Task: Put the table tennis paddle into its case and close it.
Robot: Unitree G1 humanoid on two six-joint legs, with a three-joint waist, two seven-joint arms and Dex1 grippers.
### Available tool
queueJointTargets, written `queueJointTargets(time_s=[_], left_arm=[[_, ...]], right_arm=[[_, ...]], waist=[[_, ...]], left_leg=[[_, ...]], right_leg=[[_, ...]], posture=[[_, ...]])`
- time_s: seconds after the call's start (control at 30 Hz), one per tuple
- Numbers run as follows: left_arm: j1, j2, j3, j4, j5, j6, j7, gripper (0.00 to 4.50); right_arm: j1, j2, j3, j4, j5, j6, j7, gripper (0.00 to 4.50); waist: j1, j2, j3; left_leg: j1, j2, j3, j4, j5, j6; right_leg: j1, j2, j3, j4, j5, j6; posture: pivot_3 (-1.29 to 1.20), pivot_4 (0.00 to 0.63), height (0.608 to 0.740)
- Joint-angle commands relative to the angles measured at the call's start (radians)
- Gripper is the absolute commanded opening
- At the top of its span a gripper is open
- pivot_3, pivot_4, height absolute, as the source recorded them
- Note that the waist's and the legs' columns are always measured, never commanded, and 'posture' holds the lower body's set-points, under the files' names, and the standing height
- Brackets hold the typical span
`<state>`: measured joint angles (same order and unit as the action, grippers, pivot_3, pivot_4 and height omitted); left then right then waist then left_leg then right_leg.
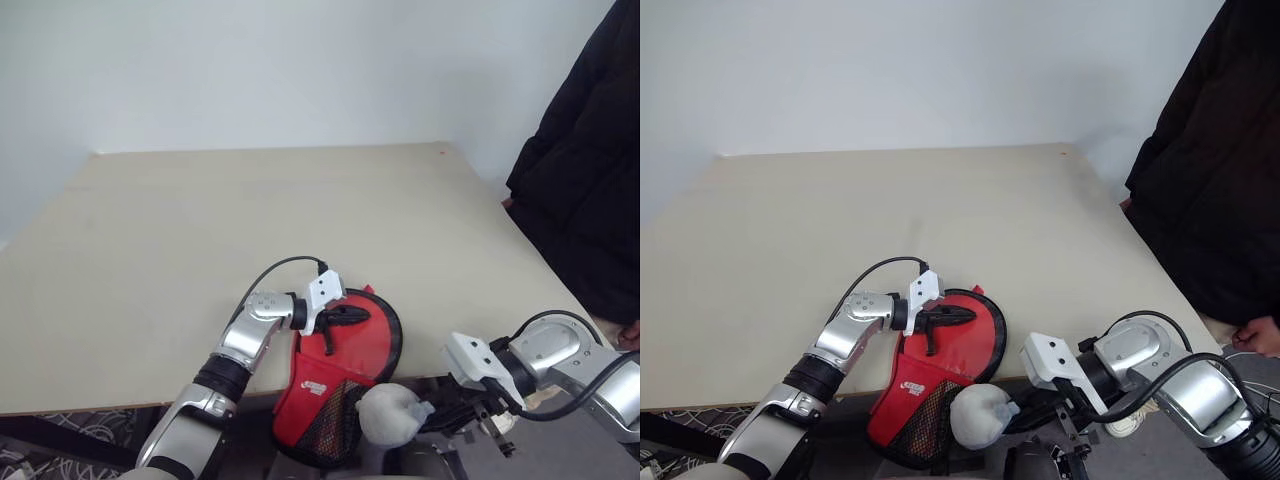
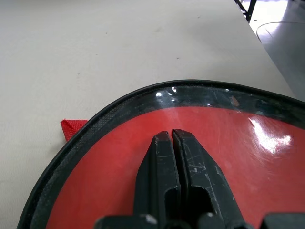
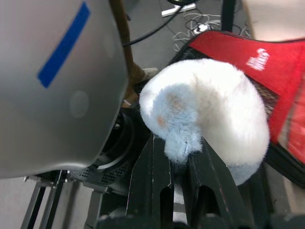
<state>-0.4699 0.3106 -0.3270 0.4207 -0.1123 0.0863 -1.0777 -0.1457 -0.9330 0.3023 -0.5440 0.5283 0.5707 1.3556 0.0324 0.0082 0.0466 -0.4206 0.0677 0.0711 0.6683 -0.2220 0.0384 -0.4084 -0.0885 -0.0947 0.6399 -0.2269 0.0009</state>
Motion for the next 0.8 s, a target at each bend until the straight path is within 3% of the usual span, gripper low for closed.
queueJointTargets(time_s=[0.03,0.43,0.53,0.67,0.8], left_arm=[[0.024,0.02,-0.01,0.075,0.046,0.025,0.021,0.0],[0.014,0.014,0.011,0.099,0.042,0.014,0.038,0.0],[0.013,0.013,0.018,0.1,0.04,0.009,0.043,0.0],[0.019,0.019,0.05,0.07,0.014,0.005,0.044,0.0],[0.03,0.03,0.079,0.021,-0.01,0.019,0.043,0.0]], right_arm=[[-0.038,0.012,-0.017,0.039,-0.002,0.006,-0.01,1.2],[-0.209,0.084,-0.07,0.35,-0.118,-0.096,-0.095,4.4],[-0.245,0.139,-0.073,0.42,-0.158,-0.098,-0.166,4.47],[-0.278,0.225,-0.069,0.483,-0.211,-0.057,-0.287,4.47],[-0.292,0.282,-0.07,0.518,-0.235,-0.015,-0.352,4.47]], waist=[[0.0,0.0,0.0],[-0.005,0.002,0.0],[-0.009,0.005,0.0],[-0.02,0.005,0.0],[-0.02,0.009,0.0]], left_leg=[[0.001,0.0,0.0,0.0,0.0,0.0],[0.009,-0.001,-0.003,0.0,0.0,0.0],[0.007,0.001,-0.005,-0.005,0.0,0.0],[0.008,0.003,0.0,-0.005,0.0,0.0],[0.003,0.011,0.002,-0.006,0.0,0.0]], right_leg=[[0.0,0.0,0.0,0.0,0.0,0.0],[-0.001,-0.004,-0.007,-0.004,0.0,0.0],[0.0,-0.003,-0.015,-0.02,0.0,0.0],[-0.001,-0.016,-0.025,-0.021,0.003,0.004],[-0.002,-0.016,-0.032,-0.031,0.007,0.006]], posture=[[0.0,0.0,0.725],[0.0,0.0,0.725],[0.0,0.0,0.725],[0.0,0.0,0.725],[0.0,0.0,0.725]])
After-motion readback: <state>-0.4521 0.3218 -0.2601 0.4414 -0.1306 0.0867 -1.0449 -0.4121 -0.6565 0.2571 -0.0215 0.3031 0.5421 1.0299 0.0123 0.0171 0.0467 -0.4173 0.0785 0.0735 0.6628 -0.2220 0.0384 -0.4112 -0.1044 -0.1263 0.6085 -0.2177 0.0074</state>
